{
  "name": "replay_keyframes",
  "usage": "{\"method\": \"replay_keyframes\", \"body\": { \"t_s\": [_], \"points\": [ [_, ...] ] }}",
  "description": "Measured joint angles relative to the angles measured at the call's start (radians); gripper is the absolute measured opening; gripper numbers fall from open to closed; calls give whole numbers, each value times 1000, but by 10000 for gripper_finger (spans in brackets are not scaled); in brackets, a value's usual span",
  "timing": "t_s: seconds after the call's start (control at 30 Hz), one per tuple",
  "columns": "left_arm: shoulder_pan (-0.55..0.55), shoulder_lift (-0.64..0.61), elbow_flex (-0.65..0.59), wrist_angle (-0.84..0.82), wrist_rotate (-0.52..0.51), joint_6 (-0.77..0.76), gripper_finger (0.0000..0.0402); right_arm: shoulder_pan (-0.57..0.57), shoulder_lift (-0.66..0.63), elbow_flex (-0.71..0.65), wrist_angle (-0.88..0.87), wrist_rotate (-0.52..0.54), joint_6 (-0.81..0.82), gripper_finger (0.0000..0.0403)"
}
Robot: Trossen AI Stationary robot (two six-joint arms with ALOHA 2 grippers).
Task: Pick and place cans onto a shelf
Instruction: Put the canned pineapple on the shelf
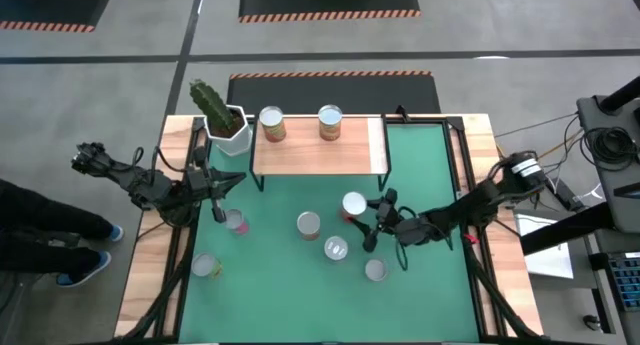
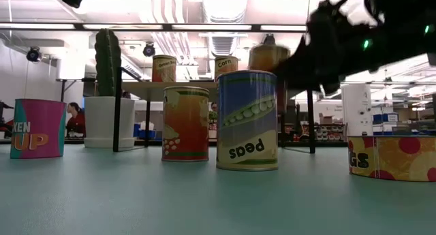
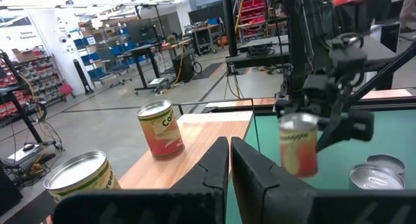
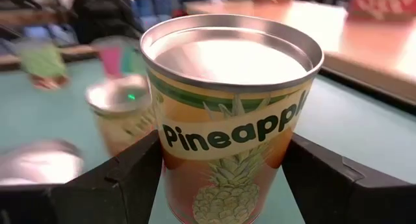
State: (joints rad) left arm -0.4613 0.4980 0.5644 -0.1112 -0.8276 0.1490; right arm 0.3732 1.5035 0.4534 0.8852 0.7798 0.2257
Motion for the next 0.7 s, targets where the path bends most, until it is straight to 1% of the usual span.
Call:
{"method": "replay_keyframes", "body": {
  "t_s": [0.1,0.27,0.33,0.47,0.57,0.7],
  "points": [
    [0,0,0,0,0,0,0,0,-62,4,0,-28,-31,269],
    [0,1,0,3,0,0,0,0,-128,79,-54,-12,-147,269],
    [0,1,0,4,0,0,0,-6,-138,126,-107,34,-178,269],
    [0,1,0,6,0,0,0,-33,-144,234,-260,194,-200,270],
    [0,3,0,7,0,0,0,-72,-144,319,-423,269,-131,270],
    [0,5,0,6,0,0,0,-152,-144,421,-681,287,38,270]
  ]
}}
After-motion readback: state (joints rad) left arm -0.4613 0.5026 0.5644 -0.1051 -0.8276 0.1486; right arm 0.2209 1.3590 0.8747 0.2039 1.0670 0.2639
